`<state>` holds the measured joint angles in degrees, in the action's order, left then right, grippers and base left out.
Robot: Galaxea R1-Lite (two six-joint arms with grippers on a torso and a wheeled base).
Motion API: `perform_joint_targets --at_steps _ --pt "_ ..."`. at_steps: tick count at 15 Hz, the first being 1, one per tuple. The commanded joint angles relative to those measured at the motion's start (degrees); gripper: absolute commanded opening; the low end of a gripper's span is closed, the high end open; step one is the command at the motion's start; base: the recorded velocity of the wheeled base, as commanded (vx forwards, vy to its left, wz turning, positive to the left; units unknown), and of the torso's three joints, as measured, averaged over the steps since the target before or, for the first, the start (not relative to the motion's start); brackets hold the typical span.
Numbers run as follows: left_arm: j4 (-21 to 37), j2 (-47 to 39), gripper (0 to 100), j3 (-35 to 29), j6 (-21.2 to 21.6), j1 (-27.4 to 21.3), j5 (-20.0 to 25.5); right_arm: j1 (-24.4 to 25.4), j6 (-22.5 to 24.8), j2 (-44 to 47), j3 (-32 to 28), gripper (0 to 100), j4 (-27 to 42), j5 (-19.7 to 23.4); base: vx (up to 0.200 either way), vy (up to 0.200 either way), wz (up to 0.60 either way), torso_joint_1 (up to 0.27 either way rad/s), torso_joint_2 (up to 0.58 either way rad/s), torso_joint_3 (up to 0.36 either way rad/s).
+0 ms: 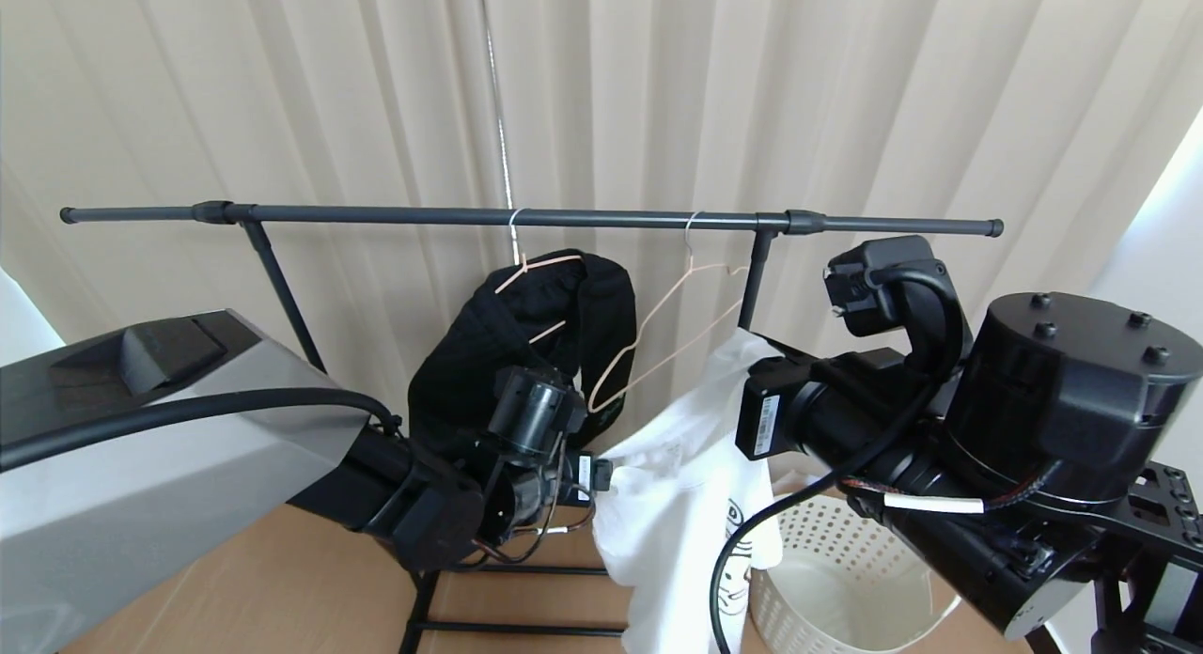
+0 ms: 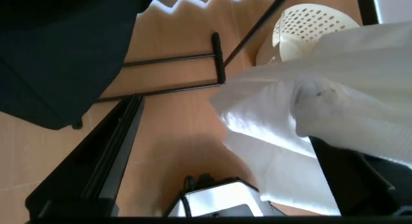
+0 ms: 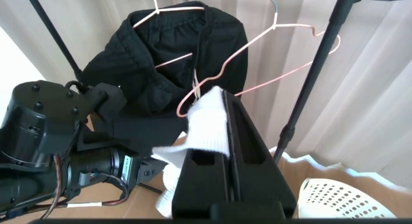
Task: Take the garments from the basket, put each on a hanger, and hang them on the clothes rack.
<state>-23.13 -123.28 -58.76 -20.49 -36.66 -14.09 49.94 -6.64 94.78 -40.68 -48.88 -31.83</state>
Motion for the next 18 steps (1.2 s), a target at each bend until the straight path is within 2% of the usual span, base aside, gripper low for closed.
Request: perform_joint_targets --at_steps 1,4,10,13,17,18 --pt "-1.0 0.0 100 -0.8 0.5 -0.1 0.1 0.0 0.1 -0.3 0.3 0 -0.1 0.0 0.0 0.0 0.0 0.0 0.0 0.0" --pt "-4.6 -0.1 100 -1.2 3.3 -1.7 1.0 0.2 0.1 -0.7 0.4 0 -0.1 0.0 0.0 0.0 0.0 0.0 0.0 0.0" --pt "-7.5 0.3 100 -0.7 5.0 -5.8 5.8 0.3 0.1 -0.7 0.1 0 -0.2 0.0 0.0 0.0 0.0 0.0 0.0 0.0" --pt "-9.3 0.4 100 0.7 6.3 -6.2 6.8 0.2 0.1 -0.8 0.0 0 -0.2 -0.1 0.0 0.0 0.0 0.0 0.0 0.0" --pt "-10.1 2.5 100 0.9 7.0 -5.3 13.3 0.1 3.5 -2.1 3.0 0 -1.7 0.4 0.0 0.0 0.0 0.0 0.0 0.0" --pt "-10.1 1.9 100 1.0 8.4 -5.3 13.4 0.2 3.7 -2.2 3.1 0 -2.6 0.5 0.0 0.0 0.0 0.0 0.0 0.0"
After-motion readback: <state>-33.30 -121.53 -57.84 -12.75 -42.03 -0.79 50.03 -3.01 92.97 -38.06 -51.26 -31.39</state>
